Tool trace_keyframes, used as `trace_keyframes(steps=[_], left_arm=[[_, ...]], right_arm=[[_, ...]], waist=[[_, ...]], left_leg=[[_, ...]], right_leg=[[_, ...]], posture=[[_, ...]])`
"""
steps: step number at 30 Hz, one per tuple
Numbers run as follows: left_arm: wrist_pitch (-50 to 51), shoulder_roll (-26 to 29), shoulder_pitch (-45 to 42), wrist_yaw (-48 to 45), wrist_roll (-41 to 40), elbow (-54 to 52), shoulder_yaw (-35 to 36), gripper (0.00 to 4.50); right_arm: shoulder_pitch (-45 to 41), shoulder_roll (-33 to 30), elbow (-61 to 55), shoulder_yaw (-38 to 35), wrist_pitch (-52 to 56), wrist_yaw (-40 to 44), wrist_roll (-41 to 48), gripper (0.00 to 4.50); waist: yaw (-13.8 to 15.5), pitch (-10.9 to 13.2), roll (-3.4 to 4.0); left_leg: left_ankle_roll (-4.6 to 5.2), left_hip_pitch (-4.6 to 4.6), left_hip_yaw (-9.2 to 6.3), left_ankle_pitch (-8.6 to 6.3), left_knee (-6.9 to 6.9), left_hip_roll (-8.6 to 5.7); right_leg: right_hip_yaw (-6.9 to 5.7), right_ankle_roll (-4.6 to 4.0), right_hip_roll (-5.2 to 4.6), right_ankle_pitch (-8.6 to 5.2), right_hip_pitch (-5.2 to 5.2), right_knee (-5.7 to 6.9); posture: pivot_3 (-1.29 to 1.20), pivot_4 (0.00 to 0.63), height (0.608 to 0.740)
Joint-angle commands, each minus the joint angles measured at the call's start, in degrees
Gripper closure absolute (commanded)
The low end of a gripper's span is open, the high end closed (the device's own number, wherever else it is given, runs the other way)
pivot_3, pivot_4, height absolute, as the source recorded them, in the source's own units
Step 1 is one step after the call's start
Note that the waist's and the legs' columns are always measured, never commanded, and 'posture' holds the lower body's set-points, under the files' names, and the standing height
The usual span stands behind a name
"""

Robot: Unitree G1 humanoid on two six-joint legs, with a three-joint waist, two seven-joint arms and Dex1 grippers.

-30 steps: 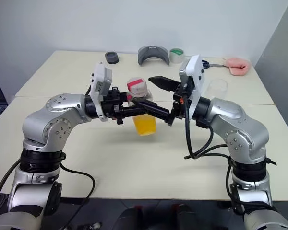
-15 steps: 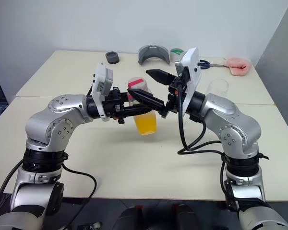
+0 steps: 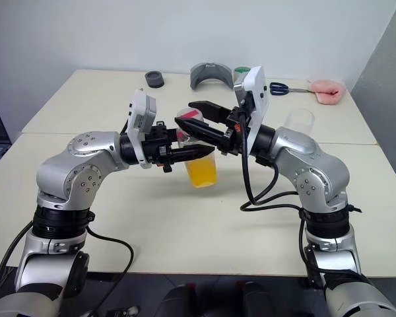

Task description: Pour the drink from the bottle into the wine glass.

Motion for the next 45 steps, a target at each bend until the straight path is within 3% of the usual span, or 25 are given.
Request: trace_keyframes(steps=[1, 7, 16, 22, 29, 37, 45], left_arm=[[-1.4, -0.5, -0.6, 0.5, -0.6, -2.3, 1.2, 2.41], [-1.2, -1.0, -0.4, 0.7, -0.6, -2.8, 1.1, 2.41], [-0.6, -0.8, 2.0, 1.9, -1.3, -5.3, 1.9, 2.41], [-0.8, -1.5, 4.9, 5.5, -0.9, -7.5, 2.8, 2.41], [0.5, -3.6, 6.8, 10.9, -1.9, -10.3, 3.8, 2.41], [0.9, -3.3, 6.2, 11.6, -2.4, -10.4, 3.4, 2.41], [0.9, -2.7, 6.2, 11.5, -2.4, -10.2, 3.5, 2.41]], right_arm=[[-1.7, 0.1, -1.5, 0.6, -2.1, 0.9, -0.6, 2.74], [-2.8, -0.4, -1.1, 0.4, -6.6, 1.4, -3.7, 2.77], [-1.8, -4.0, -3.5, -7.2, 0.6, -2.2, 3.4, 2.77], [13.5, -8.9, -12.1, -10.3, 0.8, -7.8, -0.2, 2.77], [33.0, -7.6, -12.4, -6.5, -7.6, -20.2, -18.1, 2.77], [36.9, -0.2, -0.3, -3.5, -15.2, -26.0, -27.1, 2.77], [38.0, 0.3, -1.4, -3.9, -13.3, -25.3, -28.0, 0.14]], waist=[[0.0, 0.0, 0.0], [0.0, 0.0, 0.0], [0.1, 0.0, 0.0], [0.1, 0.0, -0.03], [0.0, 0.0, -0.04], [-0.2, 0.0, -0.04], [0.0, 0.0, -0.03]], left_leg=[[0.0, 0.0, 0.0, 0.0, 0.0, -0.01], [0.0, 0.0, 0.0, 0.0, 0.0, -0.01], [0.0, 0.0, 0.0, 0.0, 0.0, -0.01], [0.0, -0.01, -0.01, -0.01, -0.03, -0.02], [0.0, 0.01, 0.03, 0.0, 0.02, -0.04], [-0.05, 0.06, 0.01, 0.04, 0.01, -0.03], [-0.05, 0.05, 0.01, 0.04, 0.0, -0.03]], right_leg=[[0.01, 0.0, 0.0, 0.0, 0.0, 0.0], [0.0, 0.0, 0.0, 0.0, 0.0, 0.0], [0.0, 0.0, -0.03, 0.0, 0.01, 0.0], [0.03, 0.0, -0.03, 0.0, 0.04, -0.05], [0.1, 0.01, -0.02, 0.0, 0.04, 0.0], [0.11, 0.02, 0.04, 0.0, 0.03, 0.07], [0.11, 0.01, 0.03, 0.0, 0.04, 0.06]], posture=[[0.0, 0.15, 0.74], [0.0, 0.15, 0.74], [0.0, 0.15, 0.74], [0.0, 0.15, 0.74], [0.0, 0.15, 0.74], [0.0, 0.15, 0.74], [0.0, 0.15, 0.74]])
